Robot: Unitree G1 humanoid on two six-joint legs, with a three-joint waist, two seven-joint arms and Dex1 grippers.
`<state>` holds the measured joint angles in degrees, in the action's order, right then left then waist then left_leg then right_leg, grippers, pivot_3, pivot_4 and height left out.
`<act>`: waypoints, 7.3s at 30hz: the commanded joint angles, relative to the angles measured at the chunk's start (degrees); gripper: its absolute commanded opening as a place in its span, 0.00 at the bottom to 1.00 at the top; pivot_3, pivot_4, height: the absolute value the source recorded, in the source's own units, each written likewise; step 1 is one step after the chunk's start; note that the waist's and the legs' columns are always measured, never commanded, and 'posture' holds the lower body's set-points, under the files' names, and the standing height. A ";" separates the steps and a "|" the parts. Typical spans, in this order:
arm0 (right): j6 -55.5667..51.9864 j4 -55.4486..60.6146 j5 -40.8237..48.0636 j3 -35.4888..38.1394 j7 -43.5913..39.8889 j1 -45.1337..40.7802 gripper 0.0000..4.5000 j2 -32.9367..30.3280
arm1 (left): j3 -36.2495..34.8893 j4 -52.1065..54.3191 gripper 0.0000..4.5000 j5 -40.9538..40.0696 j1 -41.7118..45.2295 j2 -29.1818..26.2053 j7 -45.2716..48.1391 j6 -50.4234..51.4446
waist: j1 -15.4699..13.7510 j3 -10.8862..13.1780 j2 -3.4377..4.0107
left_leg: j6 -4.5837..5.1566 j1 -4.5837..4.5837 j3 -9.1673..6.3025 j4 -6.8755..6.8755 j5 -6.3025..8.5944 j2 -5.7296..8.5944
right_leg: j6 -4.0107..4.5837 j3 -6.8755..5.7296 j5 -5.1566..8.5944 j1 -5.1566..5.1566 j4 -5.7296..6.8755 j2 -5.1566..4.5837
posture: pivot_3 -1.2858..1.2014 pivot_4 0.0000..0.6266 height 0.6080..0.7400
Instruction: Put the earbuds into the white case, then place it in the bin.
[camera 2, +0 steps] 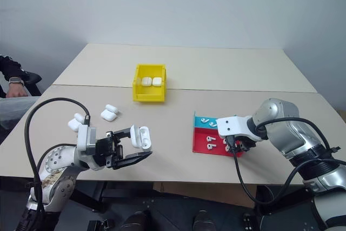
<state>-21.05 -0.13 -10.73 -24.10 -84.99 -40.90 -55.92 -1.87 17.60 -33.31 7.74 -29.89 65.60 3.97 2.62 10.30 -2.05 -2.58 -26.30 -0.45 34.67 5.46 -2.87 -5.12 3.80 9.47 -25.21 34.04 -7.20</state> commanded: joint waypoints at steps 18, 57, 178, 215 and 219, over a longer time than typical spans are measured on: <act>3.59 -3.30 -2.96 0.11 2.36 0.48 0.38 0.99 | 0.48 5.07 0.61 0.00 -1.44 -2.57 -3.06 2.90 | 0.10 0.00 0.00 | -0.01 -0.01 0.00 0.00 0.01 -0.01 | 0.00 0.00 0.00 -0.03 -0.05 0.00 | 0.52 0.24 1.00; 8.52 -5.92 -4.19 0.16 3.11 1.18 0.38 2.69 | 0.70 5.52 0.61 1.94 -2.25 -2.50 -5.02 2.69 | 0.21 0.00 0.00 | -0.01 -0.02 0.00 0.00 0.01 -0.02 | 0.00 0.00 0.00 -0.05 -0.19 0.00 | 0.52 0.24 1.00; 8.84 -23.25 4.73 1.32 3.16 -21.46 0.58 5.73 | 5.93 10.51 0.61 9.51 -4.83 -0.18 -9.60 0.77 | 0.91 0.07 0.02 | 0.00 -0.09 0.28 -0.73 0.00 -0.04 | 0.02 -0.02 -0.01 -0.11 -0.92 -0.15 | 0.52 0.24 1.00; 23.06 -63.05 -10.07 -2.63 8.85 -31.28 0.58 20.14 | 12.44 20.06 0.61 15.43 -14.37 3.37 -24.73 2.79 | 1.48 0.09 0.10 | -0.01 0.12 0.26 -0.74 0.01 0.02 | 0.02 0.00 -0.03 -0.17 -0.01 -0.13 | 0.52 0.24 1.00; 23.57 -63.78 -10.20 -2.52 8.42 -31.25 0.58 20.36 | 12.43 20.30 0.61 15.35 -14.62 3.19 -24.94 2.86 | 1.48 0.09 0.10 | -0.01 0.12 0.27 -0.73 0.01 0.02 | 0.02 0.00 -0.03 -0.16 0.00 -0.13 | 0.52 0.24 1.00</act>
<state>1.48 -63.74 -21.15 -28.23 -76.28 -70.43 -35.30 10.26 35.17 -17.42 -6.80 -26.58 41.04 6.72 4.11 10.40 -1.95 -2.59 -26.19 -0.18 33.94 5.47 -2.85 -5.09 3.80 9.44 -25.37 34.04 -7.34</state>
